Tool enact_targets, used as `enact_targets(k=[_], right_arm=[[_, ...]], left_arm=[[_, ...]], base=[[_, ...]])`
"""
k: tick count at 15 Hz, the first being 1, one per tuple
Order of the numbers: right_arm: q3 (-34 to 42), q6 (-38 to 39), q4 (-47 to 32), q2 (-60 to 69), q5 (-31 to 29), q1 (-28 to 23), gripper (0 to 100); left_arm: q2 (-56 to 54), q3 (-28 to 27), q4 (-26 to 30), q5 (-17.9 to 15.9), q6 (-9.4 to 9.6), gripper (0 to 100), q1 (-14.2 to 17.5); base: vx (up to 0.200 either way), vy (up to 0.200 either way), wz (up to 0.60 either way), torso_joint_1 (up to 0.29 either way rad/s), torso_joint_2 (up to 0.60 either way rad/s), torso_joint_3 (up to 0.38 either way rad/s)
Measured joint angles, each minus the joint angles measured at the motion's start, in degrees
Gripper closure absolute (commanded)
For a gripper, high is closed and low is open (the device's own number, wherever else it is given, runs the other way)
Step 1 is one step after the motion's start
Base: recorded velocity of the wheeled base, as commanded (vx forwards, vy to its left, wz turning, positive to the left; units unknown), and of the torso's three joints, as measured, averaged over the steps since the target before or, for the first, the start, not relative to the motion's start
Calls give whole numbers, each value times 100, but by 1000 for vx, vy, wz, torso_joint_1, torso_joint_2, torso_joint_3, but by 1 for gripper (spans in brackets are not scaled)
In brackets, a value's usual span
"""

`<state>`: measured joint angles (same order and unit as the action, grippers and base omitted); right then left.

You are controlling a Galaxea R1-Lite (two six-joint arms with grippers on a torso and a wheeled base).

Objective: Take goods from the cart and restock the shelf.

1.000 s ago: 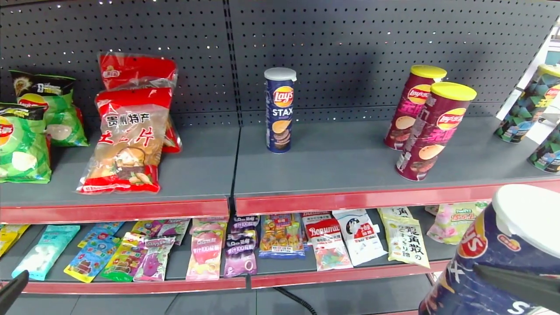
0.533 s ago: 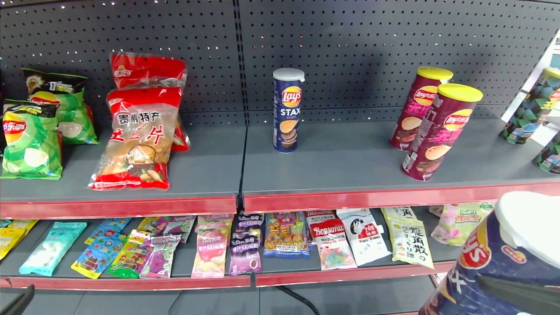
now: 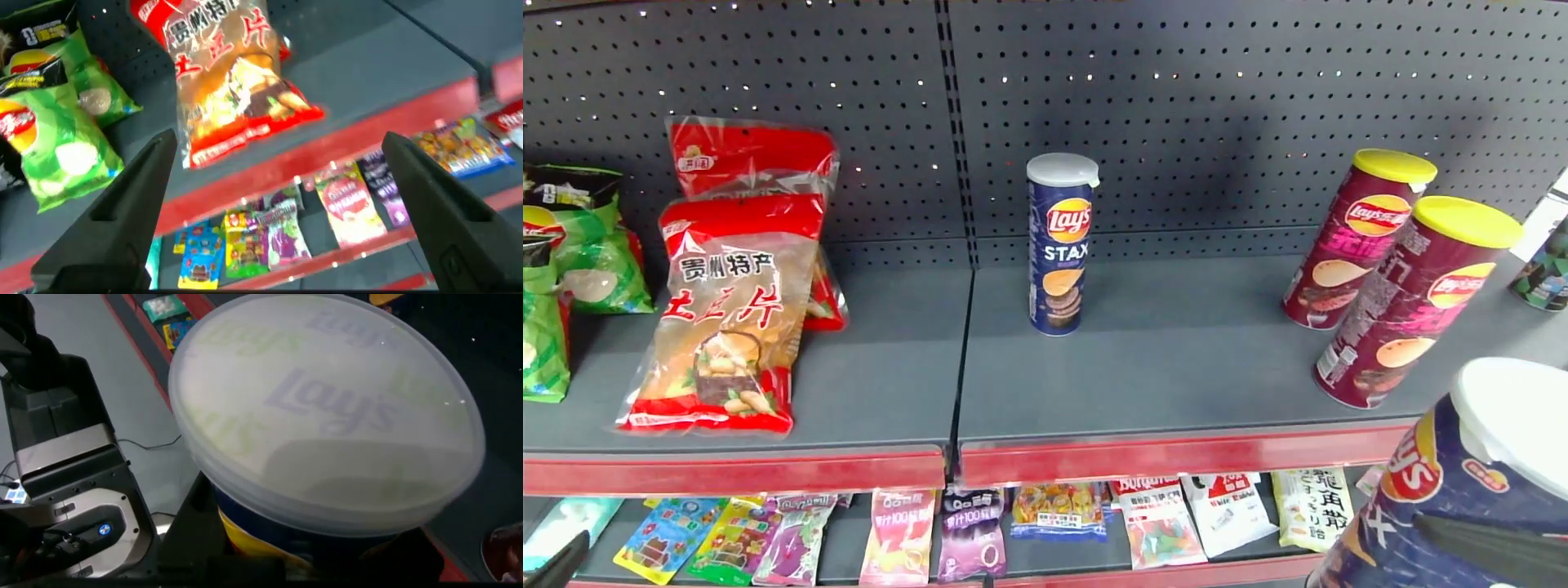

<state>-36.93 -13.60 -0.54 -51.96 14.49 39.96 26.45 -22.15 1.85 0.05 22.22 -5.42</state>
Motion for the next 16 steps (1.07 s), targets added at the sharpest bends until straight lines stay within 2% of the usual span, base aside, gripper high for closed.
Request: enact_targets(k=[5,7,9,12,13,15,16], right_arm=[[-4,-7,-28,151,0,11,100],[74,-7,-44,279,-24,4,100],[162,0,-44,384,-79,-2,100],[190,6,-24,414,-90,-13,100],[173,9,-4,406,-90,-17,100],[151,9,2,395,-95,-24,100],[149,9,0,397,-101,-35,100]], left_arm=[[204,-138,-7,-171,141,0,-28],[653,-511,-27,-664,134,0,-121],[1370,-1092,-77,-1220,-11,0,-284],[2600,-1753,-530,-1554,-137,0,-601],[3010,-1916,-686,-1748,-244,0,-769],[3928,-2341,-1170,-2489,-606,0,-1158],[4319,-2522,-1386,-2700,-699,0,-1307]], base=[[0,0,0,0,0,0],[0,0,0,0,0,0],[0,0,0,0,0,0],[0,0,0,0,0,0],[0,0,0,0,0,0],[0,0,0,0,0,0],[0,0,0,0,0,0]])
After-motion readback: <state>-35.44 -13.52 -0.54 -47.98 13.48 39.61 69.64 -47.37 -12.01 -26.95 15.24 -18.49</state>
